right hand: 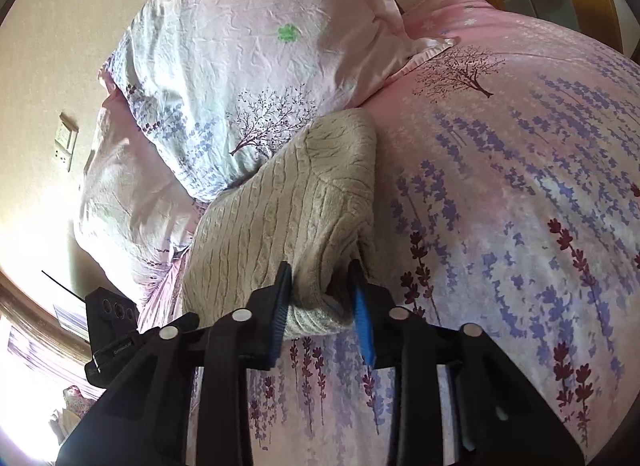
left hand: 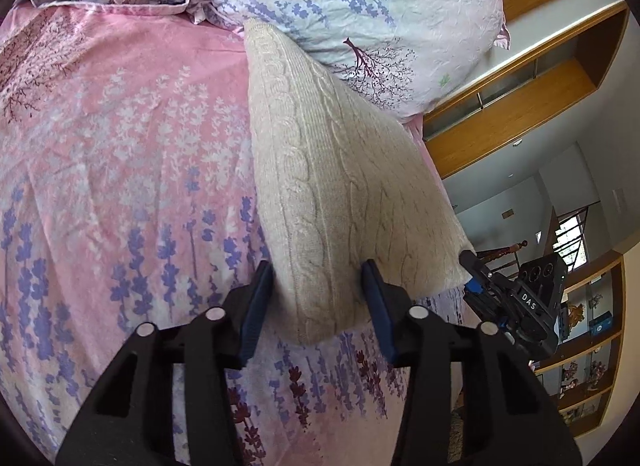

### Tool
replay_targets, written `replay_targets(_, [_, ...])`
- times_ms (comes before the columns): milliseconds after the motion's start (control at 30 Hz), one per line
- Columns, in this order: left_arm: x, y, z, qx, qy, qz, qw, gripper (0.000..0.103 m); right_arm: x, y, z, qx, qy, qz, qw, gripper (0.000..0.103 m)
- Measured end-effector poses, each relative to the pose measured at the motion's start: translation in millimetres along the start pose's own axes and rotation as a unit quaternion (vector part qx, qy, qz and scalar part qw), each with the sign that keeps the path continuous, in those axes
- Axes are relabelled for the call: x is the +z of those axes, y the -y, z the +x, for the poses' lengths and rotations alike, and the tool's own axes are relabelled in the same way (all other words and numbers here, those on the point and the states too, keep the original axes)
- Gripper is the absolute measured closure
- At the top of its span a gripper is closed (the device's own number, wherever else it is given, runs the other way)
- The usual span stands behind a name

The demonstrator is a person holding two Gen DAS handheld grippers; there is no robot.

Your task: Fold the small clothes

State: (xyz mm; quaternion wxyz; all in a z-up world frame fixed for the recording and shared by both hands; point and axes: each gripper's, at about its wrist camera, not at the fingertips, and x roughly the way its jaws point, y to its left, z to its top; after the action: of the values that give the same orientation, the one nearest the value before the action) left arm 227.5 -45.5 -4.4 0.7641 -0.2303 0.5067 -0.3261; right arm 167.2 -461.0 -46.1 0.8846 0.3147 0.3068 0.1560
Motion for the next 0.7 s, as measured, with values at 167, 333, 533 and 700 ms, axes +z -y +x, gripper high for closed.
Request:
replay_targets(167, [0, -6, -2, -0.011, 0.000, -0.009, 0.9999, 0.081, 2, -7, -10, -0.005, 0.031, -0.016, 0.999, 0.093])
replay_targets(333, [-8, 5, -14, -0.005, 0.017, 0.021, 0.9996, 0.085, 1, -18, -27, -0.020, 0.064, -0.041, 0.997, 0.093])
replay_targets(533, [-13, -2, -6, 0.005, 0.007, 0.020, 0.9998, 0.084, -9, 11, -6, -0.069, 0.021, -0.009, 0.997, 0.094])
replay_targets(700, [-17, -3, -6, 0.015, 0.012, 0.031, 0.9993, 0.081, -5, 10, 0, -0.082, 0.016, -0.017, 0.996, 0.093])
